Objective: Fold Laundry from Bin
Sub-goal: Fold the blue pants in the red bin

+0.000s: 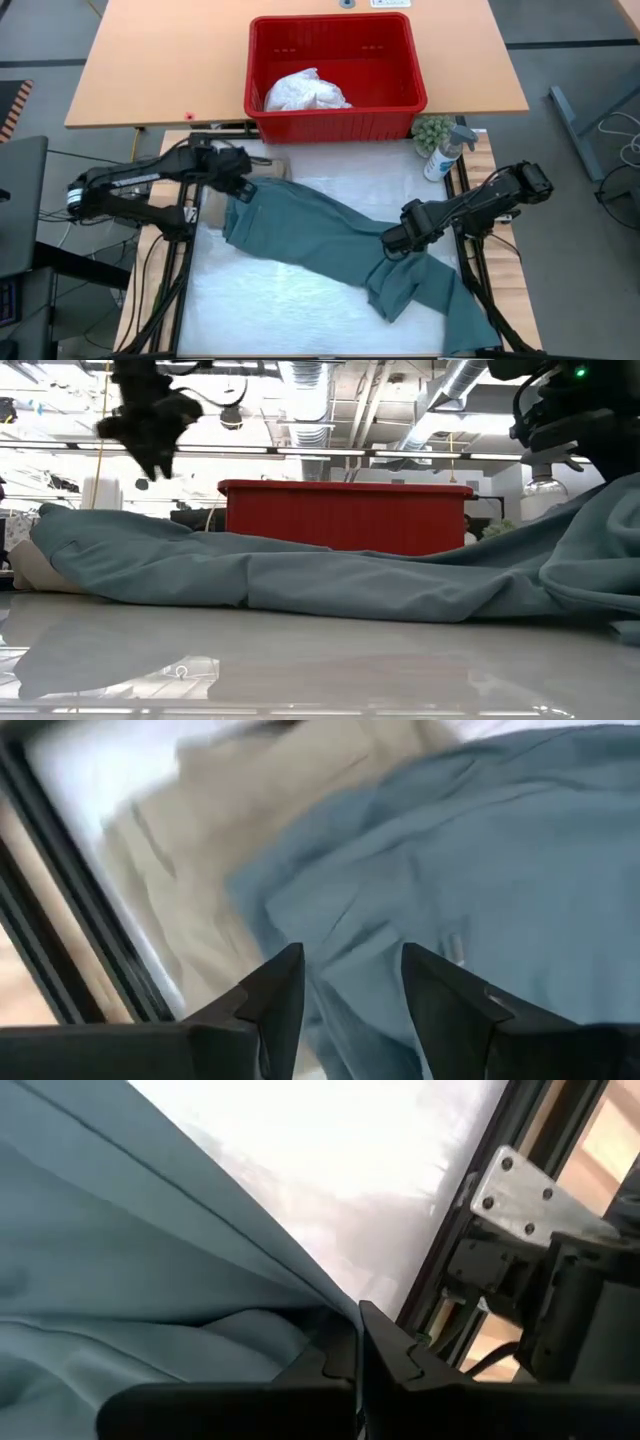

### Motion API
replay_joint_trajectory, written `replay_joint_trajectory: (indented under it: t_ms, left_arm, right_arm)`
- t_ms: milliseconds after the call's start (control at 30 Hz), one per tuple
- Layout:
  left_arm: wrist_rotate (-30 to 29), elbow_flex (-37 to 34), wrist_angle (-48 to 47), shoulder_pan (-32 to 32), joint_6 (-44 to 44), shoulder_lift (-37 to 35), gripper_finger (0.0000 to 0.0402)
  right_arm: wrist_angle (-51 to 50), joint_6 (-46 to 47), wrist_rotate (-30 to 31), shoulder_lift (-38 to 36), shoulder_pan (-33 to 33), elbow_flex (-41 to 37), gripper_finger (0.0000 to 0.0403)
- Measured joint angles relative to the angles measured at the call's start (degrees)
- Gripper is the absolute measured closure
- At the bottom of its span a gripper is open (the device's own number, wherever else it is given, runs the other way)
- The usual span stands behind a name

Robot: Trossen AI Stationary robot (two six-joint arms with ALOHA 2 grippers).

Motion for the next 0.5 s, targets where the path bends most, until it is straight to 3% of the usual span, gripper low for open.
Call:
replay_joint_trajectory:
  t_ms: [233,500]
  left_arm:
    - [0.6,-14.3,13.7,-1.3,-11.7,-8.2,0.0244]
    - [0.8,-18.1,14.4,-1.3,-15.4,-10.3,0.0244]
  right_arm:
    - [0.0,-3.0,0.1,0.0,0.0,0.0,0.038]
    - [0.1,-4.1,0.1,0.0,0.0,0.0,0.0379]
